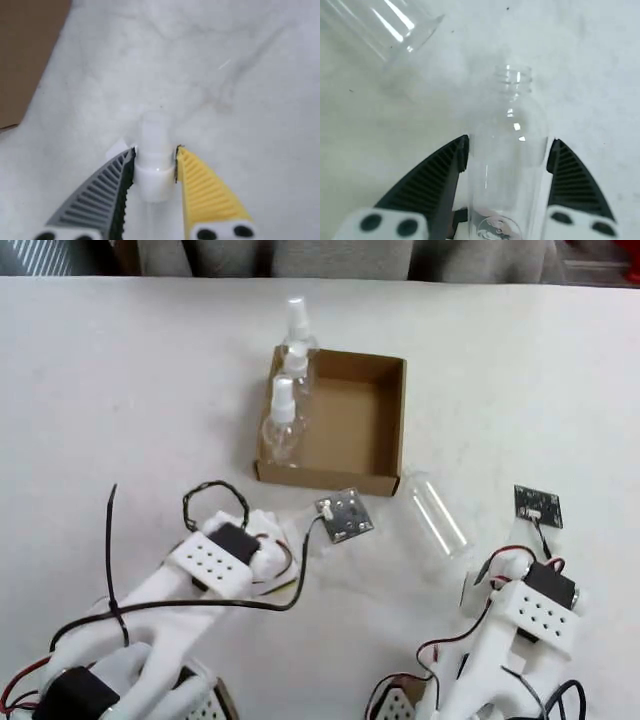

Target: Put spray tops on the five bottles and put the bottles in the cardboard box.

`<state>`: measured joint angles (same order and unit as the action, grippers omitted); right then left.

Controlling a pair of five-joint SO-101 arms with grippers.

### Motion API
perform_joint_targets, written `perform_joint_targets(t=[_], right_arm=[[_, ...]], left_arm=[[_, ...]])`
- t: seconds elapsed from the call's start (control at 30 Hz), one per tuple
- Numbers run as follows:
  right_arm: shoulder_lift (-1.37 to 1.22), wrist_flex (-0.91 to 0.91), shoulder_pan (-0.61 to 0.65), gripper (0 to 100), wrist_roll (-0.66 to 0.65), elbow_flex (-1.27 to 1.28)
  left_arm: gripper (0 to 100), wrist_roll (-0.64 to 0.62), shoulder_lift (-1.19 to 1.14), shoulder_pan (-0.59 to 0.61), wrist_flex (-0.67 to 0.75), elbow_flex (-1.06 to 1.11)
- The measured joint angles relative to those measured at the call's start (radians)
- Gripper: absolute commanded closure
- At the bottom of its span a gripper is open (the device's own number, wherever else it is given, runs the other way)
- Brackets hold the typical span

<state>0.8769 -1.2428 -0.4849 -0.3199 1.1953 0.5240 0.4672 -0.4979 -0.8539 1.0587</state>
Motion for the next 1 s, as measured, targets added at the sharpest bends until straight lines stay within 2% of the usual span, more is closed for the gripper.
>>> perform_joint_targets(t=[0.23, 0.37, 0.57, 0.67, 0.87, 1.0], right_arm=[[0.000, 0.034, 0.000, 78.3, 0.000, 0.025], [0.000, 0.037, 0.000, 85.8, 0.000, 0.025], [-0.035, 0.040, -0.003, 78.8, 0.000, 0.015], [-0.123, 0.040, 0.002, 79.1, 0.000, -0.026], [-0.282, 0.037, -0.006, 92.0, 0.000, -0.135], [-0.318, 0.037, -0.058, 87.8, 0.000, -0.261]], left_arm=[[98, 0.000, 0.000, 0.000, 0.000, 0.000], [98, 0.000, 0.000, 0.000, 0.000, 0.000], [98, 0.000, 0.000, 0.000, 0.000, 0.000], [98, 0.000, 0.000, 0.000, 0.000, 0.000], [98, 0.000, 0.000, 0.000, 0.000, 0.000], [98, 0.000, 0.000, 0.000, 0.000, 0.000]])
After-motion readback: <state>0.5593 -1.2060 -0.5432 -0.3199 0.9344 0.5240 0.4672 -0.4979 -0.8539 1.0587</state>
